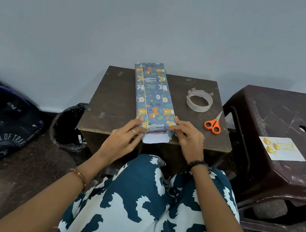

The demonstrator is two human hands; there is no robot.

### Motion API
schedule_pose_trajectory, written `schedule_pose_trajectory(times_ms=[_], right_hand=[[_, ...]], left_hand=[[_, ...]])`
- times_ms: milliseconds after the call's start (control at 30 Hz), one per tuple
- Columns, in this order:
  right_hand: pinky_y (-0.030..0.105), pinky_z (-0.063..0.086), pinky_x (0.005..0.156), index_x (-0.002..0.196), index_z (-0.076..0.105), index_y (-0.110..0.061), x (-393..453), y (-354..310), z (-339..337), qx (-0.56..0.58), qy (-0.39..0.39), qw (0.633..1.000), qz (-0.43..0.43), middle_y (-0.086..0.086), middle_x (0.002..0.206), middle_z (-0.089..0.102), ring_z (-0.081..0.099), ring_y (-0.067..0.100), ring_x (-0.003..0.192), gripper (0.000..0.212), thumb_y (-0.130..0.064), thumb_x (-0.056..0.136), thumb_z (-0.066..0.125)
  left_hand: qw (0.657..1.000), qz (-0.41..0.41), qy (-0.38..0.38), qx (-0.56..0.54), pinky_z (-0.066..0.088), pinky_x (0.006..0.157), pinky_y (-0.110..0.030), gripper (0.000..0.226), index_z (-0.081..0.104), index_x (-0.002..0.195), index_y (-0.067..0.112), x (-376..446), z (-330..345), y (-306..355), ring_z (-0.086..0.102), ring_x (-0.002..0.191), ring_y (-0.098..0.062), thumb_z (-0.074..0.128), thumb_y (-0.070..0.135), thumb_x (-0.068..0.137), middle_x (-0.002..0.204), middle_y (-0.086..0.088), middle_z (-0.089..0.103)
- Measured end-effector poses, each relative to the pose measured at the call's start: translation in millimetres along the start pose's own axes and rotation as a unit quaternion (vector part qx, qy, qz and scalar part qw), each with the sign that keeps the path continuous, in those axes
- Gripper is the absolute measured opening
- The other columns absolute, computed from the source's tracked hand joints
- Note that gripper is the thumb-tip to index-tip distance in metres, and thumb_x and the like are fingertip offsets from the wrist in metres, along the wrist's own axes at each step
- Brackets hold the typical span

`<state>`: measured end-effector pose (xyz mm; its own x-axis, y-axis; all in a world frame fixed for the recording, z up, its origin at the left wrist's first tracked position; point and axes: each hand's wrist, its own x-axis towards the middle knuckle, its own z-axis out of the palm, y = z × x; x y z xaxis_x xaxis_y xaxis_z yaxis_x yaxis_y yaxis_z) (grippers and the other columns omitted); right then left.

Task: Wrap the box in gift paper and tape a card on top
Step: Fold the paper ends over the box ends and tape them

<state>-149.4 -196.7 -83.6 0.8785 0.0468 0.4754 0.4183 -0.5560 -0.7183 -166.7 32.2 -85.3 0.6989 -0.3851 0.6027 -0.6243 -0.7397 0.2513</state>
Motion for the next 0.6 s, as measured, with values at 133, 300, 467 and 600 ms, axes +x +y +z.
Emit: schedule_pose_trajectory(times_ms=[133,300,467,600], right_hand=[[-0.001,0.038,0.081,0.088,0.074,-0.008,1.7,-3.5,-5.6,-0.020,-0.031,0.999,-0.003,0.005,0.114,0.065,0.056,0.003,0.100,0.019,-0.001,0.087,0.056],[0.014,0.046,0.089,0.098,0.070,-0.011,4.6,-7.5,-17.2,-0.034,-0.123,0.992,0.006,-0.002,0.124,0.057,0.049,-0.008,0.104,0.015,-0.006,0.086,0.062],[0.030,0.046,0.094,0.112,0.059,-0.017,5.8,-13.1,-26.2,-0.085,-0.220,0.972,0.018,-0.008,0.138,0.042,0.053,0.010,0.113,0.034,-0.024,0.081,0.071],[0.038,0.049,0.090,0.114,0.055,-0.015,5.7,-14.3,-26.7,-0.123,-0.233,0.965,-0.002,-0.006,0.140,0.038,0.054,0.014,0.115,0.041,-0.024,0.078,0.074]], left_hand=[[0.998,0.006,-0.048,0.041,0.053,0.077,-0.025,0.040,0.064,0.107,0.012,-5.4,0.9,-1.5,0.048,0.125,-0.016,0.050,0.042,0.086,0.127,-0.007,0.057],[0.995,0.013,-0.054,0.079,0.050,0.087,-0.029,0.057,0.064,0.108,0.009,-7.1,5.0,-3.3,0.047,0.126,-0.019,0.032,0.054,0.094,0.128,-0.011,0.056],[0.996,0.003,-0.039,0.077,0.049,0.091,-0.032,0.052,0.055,0.113,0.011,-8.9,11.4,-1.8,0.040,0.128,-0.019,0.031,0.054,0.094,0.131,-0.012,0.053],[0.995,0.007,-0.045,0.086,0.049,0.091,-0.032,0.053,0.057,0.110,0.007,-10.2,11.9,-2.1,0.042,0.129,-0.022,0.029,0.050,0.097,0.130,-0.014,0.053]])
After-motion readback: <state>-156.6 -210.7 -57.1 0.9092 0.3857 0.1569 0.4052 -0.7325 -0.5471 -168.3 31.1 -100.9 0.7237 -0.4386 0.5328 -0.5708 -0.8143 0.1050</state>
